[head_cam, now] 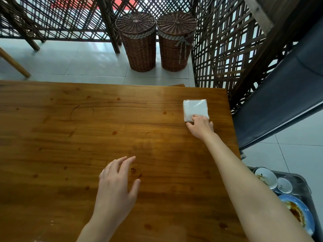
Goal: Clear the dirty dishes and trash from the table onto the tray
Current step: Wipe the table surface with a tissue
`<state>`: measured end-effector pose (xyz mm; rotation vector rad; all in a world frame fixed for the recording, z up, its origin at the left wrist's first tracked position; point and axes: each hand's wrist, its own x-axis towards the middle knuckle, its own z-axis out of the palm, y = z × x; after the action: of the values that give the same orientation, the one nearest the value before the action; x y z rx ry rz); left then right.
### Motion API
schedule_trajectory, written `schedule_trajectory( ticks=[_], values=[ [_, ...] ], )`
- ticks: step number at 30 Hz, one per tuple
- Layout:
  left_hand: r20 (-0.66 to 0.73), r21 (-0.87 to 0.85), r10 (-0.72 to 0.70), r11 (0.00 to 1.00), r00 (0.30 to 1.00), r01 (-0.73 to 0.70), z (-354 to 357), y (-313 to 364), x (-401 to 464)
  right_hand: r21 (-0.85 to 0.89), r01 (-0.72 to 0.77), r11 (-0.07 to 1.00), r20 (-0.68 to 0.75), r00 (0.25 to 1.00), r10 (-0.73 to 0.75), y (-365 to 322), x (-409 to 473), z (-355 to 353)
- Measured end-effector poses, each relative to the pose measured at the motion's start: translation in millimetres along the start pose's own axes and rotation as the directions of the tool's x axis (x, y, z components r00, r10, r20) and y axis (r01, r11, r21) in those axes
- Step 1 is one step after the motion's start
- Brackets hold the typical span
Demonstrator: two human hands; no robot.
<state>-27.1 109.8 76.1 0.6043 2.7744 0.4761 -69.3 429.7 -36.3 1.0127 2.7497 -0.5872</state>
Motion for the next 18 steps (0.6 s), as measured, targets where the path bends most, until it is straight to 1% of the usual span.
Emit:
schedule_trajectory(
  ticks=[5,11,16,18],
  values=[
    [-0.004,0.005,-0.001,1.000,1.000,0.001,-0.2,-0.2,-1.9,-0.035,0.010,0.999,-0.012,1.000,-0.010,1.7,0.2,-0.7],
    [0.013,0.021,-0.009,1.000,1.000,0.009,3.5,-2.6,-5.8,0.043,-0.015,0.999,0.090,0.996,0.011,-0.1,6.7,1.7],
    [0.015,0.026,-0.018,1.000,1.000,0.017,4.7,-6.8,-9.3,0.012,-0.030,0.999,0.089,0.996,0.029,-1.6,5.2,2.6],
    [0.014,0.020,-0.019,1.000,1.000,0.018,4.7,-8.2,-10.0,0.025,-0.030,0.999,0.095,0.995,0.027,-1.5,5.3,1.2]
  ],
)
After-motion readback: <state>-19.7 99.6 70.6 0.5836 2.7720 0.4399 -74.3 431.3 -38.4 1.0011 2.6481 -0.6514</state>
